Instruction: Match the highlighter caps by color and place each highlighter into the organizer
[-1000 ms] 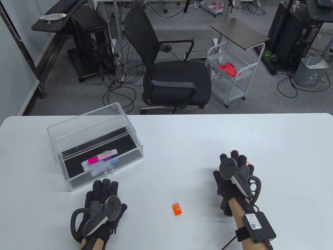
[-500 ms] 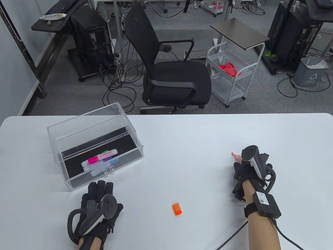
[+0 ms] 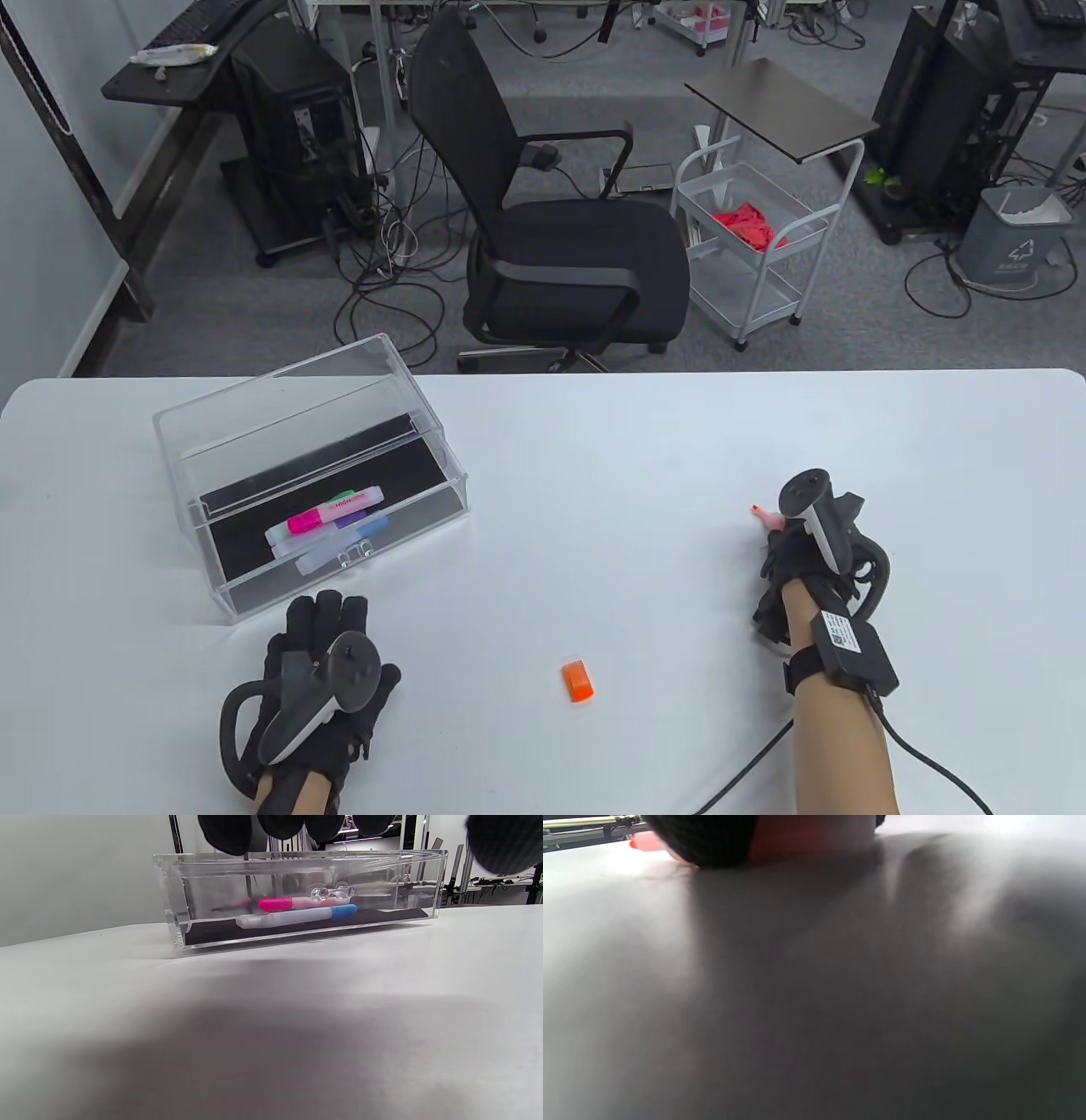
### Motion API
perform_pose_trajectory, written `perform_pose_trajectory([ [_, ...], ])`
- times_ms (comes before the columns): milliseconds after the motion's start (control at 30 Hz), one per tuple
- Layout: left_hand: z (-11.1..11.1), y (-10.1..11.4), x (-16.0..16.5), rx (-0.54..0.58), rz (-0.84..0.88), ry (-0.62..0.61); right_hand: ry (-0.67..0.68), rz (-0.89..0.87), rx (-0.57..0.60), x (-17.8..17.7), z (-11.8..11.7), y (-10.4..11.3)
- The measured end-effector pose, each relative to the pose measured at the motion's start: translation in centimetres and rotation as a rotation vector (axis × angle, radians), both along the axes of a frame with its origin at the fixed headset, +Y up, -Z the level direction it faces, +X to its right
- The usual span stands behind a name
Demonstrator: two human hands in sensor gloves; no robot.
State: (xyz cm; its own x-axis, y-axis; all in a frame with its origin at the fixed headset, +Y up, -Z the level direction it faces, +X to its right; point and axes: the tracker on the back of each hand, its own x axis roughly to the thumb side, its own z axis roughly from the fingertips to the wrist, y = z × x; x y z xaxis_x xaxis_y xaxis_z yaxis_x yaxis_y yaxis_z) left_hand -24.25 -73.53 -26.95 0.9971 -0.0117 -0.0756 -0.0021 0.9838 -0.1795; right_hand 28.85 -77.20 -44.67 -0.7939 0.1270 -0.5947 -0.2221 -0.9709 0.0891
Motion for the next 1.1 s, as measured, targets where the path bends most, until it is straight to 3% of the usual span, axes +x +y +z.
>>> perform_pose_trajectory([
  [100, -0.1, -0.1, 0.0, 0.000, 0.011, -0.004, 0.044, 0.047, 0.001, -0.7, 0.4, 0.2],
  [167, -0.1, -0.2, 0.0, -0.002, 0.014, -0.008, 0.070, 0.060, 0.061, -0.9, 0.8, 0.5],
  [267, -0.2, -0.3, 0.1, -0.010, 0.011, -0.012, 0.097, 0.130, 0.001, -1.2, 1.4, 0.6],
  [433, -0.2, -0.2, 0.2, -0.007, 0.020, -0.021, 0.150, 0.104, 0.101, -1.9, 2.8, 1.7],
  [700, -0.3, -0.4, 0.6, -0.011, 0.102, -0.041, 0.251, -0.115, 0.307, -4.0, 5.4, 4.7],
  [1100, -0.2, -0.3, 0.6, -0.002, 0.303, -0.101, 0.442, -0.353, 0.510, -10.7, 10.4, 8.0],
])
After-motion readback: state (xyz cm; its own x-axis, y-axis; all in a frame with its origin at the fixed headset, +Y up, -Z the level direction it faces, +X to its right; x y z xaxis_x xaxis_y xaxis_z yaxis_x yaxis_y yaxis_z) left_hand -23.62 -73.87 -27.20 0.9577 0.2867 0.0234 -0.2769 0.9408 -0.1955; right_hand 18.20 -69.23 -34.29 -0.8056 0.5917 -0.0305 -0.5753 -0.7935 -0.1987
